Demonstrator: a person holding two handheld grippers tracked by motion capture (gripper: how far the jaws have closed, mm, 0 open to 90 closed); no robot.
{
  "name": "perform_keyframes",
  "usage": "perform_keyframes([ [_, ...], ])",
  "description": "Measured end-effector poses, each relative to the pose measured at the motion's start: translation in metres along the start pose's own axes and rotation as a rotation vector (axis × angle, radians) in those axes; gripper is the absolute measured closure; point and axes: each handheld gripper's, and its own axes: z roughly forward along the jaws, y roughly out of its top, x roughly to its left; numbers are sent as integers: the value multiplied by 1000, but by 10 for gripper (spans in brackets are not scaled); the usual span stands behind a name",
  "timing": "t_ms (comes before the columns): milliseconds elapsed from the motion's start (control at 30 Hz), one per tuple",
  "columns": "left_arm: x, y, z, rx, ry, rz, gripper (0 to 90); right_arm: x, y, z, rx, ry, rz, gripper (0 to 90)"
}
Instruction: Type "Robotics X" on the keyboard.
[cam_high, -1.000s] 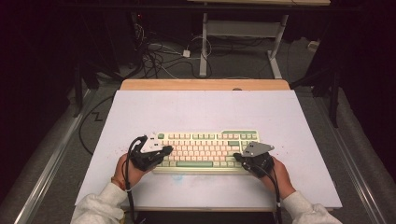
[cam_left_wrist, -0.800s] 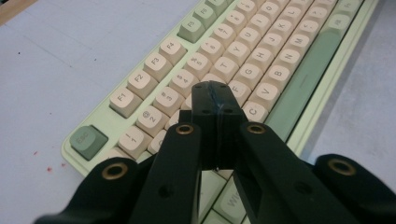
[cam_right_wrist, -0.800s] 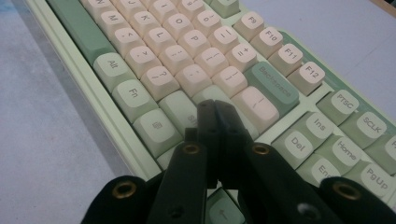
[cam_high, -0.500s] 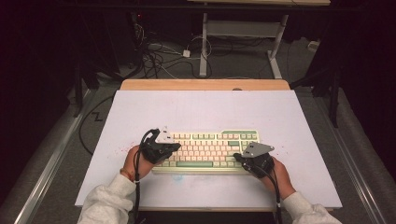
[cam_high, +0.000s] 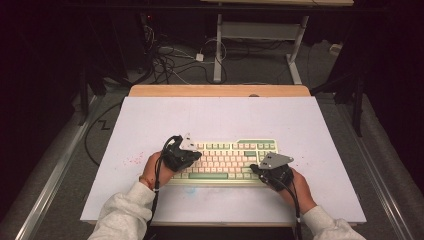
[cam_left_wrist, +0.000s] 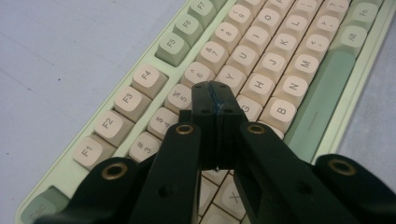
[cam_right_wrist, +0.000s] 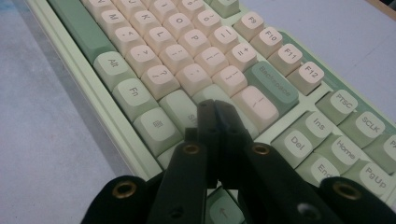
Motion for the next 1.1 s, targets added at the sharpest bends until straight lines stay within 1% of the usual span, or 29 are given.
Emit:
perform_keyframes([
  [33, 0, 1, 2, 4, 7, 1, 878, 0, 0, 0, 0, -1, -1, 900],
  [200, -1, 2, 8, 19, 0, 8, 878, 0, 0, 0, 0, -3, -1, 900],
  [267, 0, 3, 9, 19, 12, 3, 878, 0, 0, 0, -1, -2, -1, 900],
  [300, 1, 3, 10, 15, 9, -3, 878, 0, 0, 0, -1, -2, 0, 900],
  [367, 1, 3, 12, 25, 14, -4, 878, 0, 0, 0, 0, -4, -1, 900],
  [400, 1, 3, 13, 28, 10, -3, 878, 1, 0, 0, 0, -4, -1, 900],
  [467, 1, 3, 13, 30, 13, 0, 878, 1, 0, 0, 0, -3, -4, 900],
  [600, 3, 1, 12, 27, 14, -8, 877, 1, 0, 0, -1, -4, -3, 900],
  [900, 0, 1, 9, 24, 23, 5, 877, 1, 0, -1, 1, -5, -5, 900],
  [967, 1, 1, 10, 29, 24, 0, 877, 1, 0, -1, 1, -6, -5, 900],
  [1033, 0, 0, 14, 48, 11, 2, 878, 1, 0, -1, 1, -6, -5, 900],
  [1067, 0, -1, 15, 41, 14, 2, 878, 1, 0, -1, 2, -7, -6, 900],
  [1100, -1, 0, 15, 45, 17, 7, 878, 1, 0, -1, 2, -7, -6, 900],
])
